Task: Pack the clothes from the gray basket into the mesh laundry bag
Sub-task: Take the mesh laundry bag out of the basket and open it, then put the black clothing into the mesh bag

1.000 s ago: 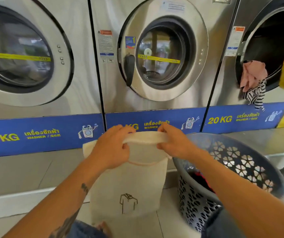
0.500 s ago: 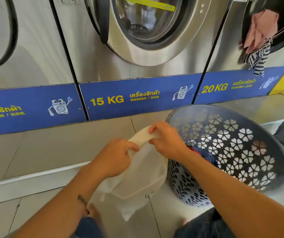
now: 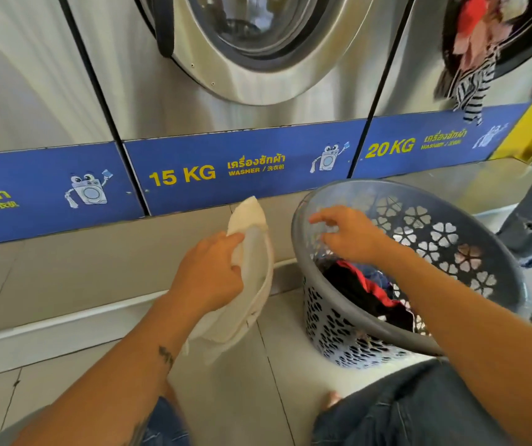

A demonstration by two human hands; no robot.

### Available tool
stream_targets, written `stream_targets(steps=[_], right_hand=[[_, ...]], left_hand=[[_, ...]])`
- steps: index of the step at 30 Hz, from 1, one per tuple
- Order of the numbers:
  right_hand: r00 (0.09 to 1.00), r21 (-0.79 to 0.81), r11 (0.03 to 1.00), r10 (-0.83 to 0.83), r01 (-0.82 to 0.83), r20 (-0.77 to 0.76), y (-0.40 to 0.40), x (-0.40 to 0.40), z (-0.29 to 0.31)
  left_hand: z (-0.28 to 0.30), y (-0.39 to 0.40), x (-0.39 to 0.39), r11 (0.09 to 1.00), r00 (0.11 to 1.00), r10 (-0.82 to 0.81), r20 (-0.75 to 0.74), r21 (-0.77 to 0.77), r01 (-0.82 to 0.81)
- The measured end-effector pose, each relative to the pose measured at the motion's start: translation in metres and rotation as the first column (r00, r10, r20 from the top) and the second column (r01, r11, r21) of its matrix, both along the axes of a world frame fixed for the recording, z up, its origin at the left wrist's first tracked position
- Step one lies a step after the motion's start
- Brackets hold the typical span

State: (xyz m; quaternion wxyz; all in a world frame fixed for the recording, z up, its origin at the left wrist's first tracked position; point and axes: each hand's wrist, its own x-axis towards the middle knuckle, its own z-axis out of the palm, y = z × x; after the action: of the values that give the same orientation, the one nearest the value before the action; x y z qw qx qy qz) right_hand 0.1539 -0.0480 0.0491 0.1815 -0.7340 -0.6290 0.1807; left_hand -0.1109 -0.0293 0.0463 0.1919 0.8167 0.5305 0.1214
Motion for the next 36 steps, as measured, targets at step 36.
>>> stream_targets(steps=[36], right_hand=[[0.955,-0.506,0.861,0.189,-0.048,0.230,0.014,0.036,-0.114]], left_hand=[[-0.027,0.010,0.057,0.995,1.000,-0.023,-0.016,-0.101,0.022]])
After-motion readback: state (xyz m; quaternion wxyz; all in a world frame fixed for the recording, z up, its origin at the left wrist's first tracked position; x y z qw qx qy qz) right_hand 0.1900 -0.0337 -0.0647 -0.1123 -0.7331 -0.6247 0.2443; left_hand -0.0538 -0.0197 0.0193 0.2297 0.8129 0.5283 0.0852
